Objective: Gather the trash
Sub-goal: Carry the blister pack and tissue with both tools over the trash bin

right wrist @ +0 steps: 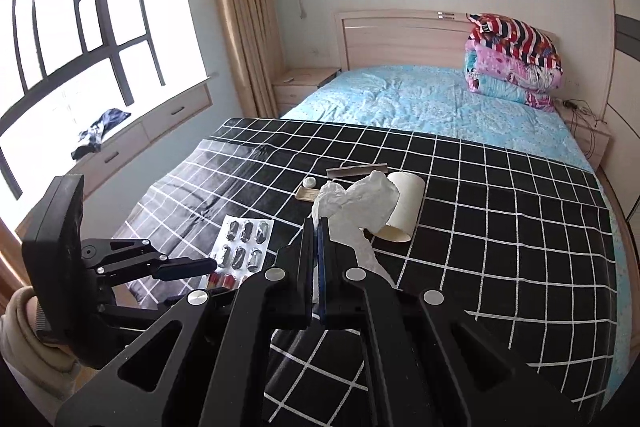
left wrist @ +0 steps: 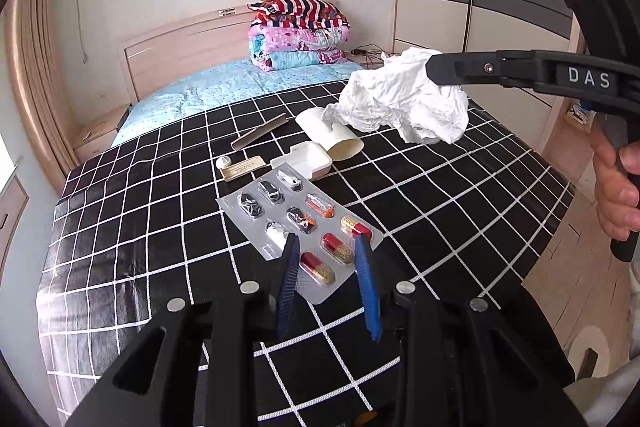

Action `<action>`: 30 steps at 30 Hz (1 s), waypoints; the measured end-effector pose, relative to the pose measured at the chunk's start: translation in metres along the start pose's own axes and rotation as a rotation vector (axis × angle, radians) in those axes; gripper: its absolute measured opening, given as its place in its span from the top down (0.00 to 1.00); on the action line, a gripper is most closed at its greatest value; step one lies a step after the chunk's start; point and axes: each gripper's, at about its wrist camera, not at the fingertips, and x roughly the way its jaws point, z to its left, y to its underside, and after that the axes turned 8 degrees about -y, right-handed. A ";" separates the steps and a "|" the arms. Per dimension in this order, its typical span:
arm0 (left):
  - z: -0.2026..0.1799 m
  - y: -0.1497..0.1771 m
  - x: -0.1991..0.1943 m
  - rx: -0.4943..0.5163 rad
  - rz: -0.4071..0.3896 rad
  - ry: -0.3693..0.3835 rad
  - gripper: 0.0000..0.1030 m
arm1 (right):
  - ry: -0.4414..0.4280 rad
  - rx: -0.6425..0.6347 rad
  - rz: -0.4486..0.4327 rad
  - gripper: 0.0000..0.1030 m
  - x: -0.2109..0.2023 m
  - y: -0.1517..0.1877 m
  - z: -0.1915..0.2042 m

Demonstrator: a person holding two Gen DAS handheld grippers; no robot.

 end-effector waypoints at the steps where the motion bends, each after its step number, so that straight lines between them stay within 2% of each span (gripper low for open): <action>1: -0.002 0.003 -0.005 0.004 -0.004 0.002 0.73 | 0.002 -0.004 -0.003 0.98 -0.004 0.003 0.004; 7: -0.014 0.021 -0.034 0.011 -0.011 0.029 0.73 | -0.013 -0.007 -0.005 0.98 -0.028 0.030 0.021; 16: -0.039 0.048 -0.074 0.051 -0.022 0.057 0.73 | 0.025 -0.041 0.010 0.98 -0.063 0.076 0.050; 22: -0.056 0.068 -0.087 0.072 0.008 0.108 0.73 | -0.012 0.015 0.057 0.98 -0.077 0.111 0.057; 30: -0.081 0.100 -0.084 0.100 0.089 0.174 0.73 | -0.042 0.050 0.184 0.98 -0.063 0.159 0.064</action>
